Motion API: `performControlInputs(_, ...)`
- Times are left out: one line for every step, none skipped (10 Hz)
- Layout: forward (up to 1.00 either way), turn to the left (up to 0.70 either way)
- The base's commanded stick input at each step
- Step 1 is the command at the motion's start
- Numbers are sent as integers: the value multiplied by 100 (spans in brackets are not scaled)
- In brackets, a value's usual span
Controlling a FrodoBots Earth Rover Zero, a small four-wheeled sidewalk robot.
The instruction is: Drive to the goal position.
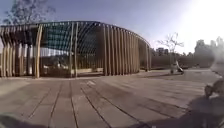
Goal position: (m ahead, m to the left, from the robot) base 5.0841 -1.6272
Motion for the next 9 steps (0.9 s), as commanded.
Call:
performControlInputs(70, 0)
performControlInputs(70, 0)
performControlInputs(70, -1)
performControlInputs(70, -2)
performControlInputs(70, -2)
performControlInputs(70, -4)
performControlInputs(70, -7)
performControlInputs(70, -11)
performControlInputs(70, -10)
